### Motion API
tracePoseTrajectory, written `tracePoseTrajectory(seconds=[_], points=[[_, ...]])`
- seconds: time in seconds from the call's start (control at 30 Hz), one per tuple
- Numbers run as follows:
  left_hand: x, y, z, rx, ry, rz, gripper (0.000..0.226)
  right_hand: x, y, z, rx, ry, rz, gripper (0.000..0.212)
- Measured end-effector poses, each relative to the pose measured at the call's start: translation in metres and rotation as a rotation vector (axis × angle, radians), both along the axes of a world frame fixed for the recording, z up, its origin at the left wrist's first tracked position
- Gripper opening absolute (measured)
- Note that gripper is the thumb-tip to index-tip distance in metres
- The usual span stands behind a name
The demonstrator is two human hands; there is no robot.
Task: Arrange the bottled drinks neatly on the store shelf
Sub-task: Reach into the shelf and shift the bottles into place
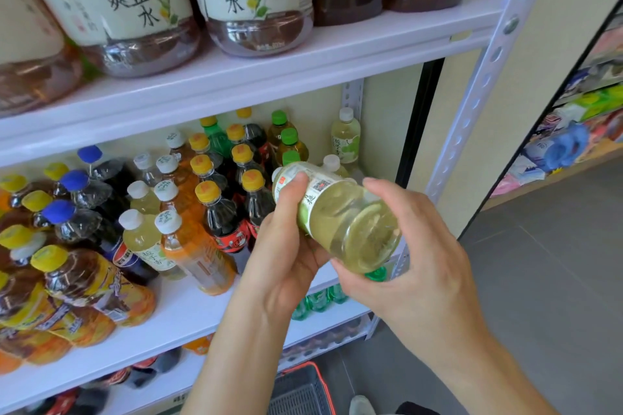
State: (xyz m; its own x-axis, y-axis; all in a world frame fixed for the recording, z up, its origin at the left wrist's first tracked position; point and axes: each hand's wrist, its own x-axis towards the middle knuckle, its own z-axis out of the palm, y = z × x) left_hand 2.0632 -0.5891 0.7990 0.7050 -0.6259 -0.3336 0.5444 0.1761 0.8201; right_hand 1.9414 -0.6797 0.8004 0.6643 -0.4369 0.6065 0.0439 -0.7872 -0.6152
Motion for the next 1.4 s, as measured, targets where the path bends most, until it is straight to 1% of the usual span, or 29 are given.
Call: tracePoseTrajectory(seconds=[0.07,0.13,0.27,0.37,0.47,0.53,0.57,0.6,0.67,0.7,0.77,0.8,0.83,0.9,0.93,1.0,1.07,1.13,1.2,1.27,1.33,1.4], points=[[-0.001,0.001,-0.003,-0.013,0.021,-0.028,0.066,-0.001,-0.001,0.002,0.023,-0.058,0.018,0.085],[-0.002,0.002,-0.005,-0.011,0.008,-0.076,0.07,-0.001,-0.001,0.006,0.049,-0.097,0.044,0.084],[-0.006,0.002,-0.006,0.015,-0.047,-0.205,0.058,0.0,-0.002,0.012,0.024,-0.147,0.126,0.077],[-0.005,0.003,-0.005,0.017,-0.065,-0.199,0.058,-0.002,-0.007,0.007,-0.004,-0.13,0.163,0.076],[0.001,0.004,-0.003,0.025,-0.088,-0.179,0.07,-0.004,-0.012,-0.004,-0.02,-0.071,0.224,0.084],[0.003,0.006,-0.002,0.029,-0.147,-0.136,0.063,-0.006,-0.015,-0.013,0.013,-0.046,0.289,0.084],[0.004,0.007,-0.003,0.027,-0.176,-0.109,0.057,-0.007,-0.016,-0.017,0.075,-0.023,0.326,0.081],[0.004,0.008,-0.003,0.029,-0.201,-0.083,0.053,-0.007,-0.017,-0.02,0.195,0.018,0.37,0.08],[0.006,0.011,-0.003,0.04,-0.261,-0.047,0.048,-0.006,-0.018,-0.023,0.585,0.121,0.483,0.084],[0.007,0.012,-0.004,0.044,-0.296,-0.042,0.053,-0.005,-0.018,-0.024,0.79,0.153,0.521,0.081],[0.009,0.014,-0.004,0.033,-0.354,-0.07,0.067,0.0,-0.022,-0.028,1.134,0.189,0.521,0.063],[0.01,0.015,-0.004,0.024,-0.384,-0.106,0.071,0.002,-0.024,-0.029,1.25,0.211,0.522,0.058],[0.011,0.016,-0.004,0.012,-0.405,-0.155,0.071,0.002,-0.027,-0.03,1.306,0.242,0.53,0.055],[0.01,0.017,-0.002,-0.004,-0.397,-0.24,0.06,-0.001,-0.031,-0.031,1.291,0.307,0.567,0.057],[0.01,0.017,0.0,0.003,-0.38,-0.24,0.051,-0.001,-0.031,-0.031,1.251,0.331,0.581,0.059],[0.012,0.014,0.004,0.056,-0.398,-0.14,0.043,-0.001,-0.028,-0.035,1.148,0.348,0.56,0.06],[0.016,0.01,0.01,0.113,-0.5,0.018,0.044,0.002,-0.023,-0.036,1.041,0.318,0.472,0.054],[0.02,0.007,0.016,0.202,-0.589,0.093,0.046,0.003,-0.019,-0.037,0.908,0.283,0.386,0.051],[0.026,0.006,0.019,0.312,-0.631,0.098,0.043,0.003,-0.018,-0.039,0.773,0.262,0.3,0.055],[0.032,0.006,0.019,0.441,-0.705,0.09,0.043,0.003,-0.019,-0.042,0.629,0.241,0.146,0.064],[0.035,0.005,0.018,0.538,-0.783,0.091,0.051,0.003,-0.021,-0.044,0.44,0.199,0.005,0.07],[0.036,0.002,0.017,0.591,-0.83,0.126,0.059,0.004,-0.025,-0.045,0.333,0.162,-0.047,0.072]])
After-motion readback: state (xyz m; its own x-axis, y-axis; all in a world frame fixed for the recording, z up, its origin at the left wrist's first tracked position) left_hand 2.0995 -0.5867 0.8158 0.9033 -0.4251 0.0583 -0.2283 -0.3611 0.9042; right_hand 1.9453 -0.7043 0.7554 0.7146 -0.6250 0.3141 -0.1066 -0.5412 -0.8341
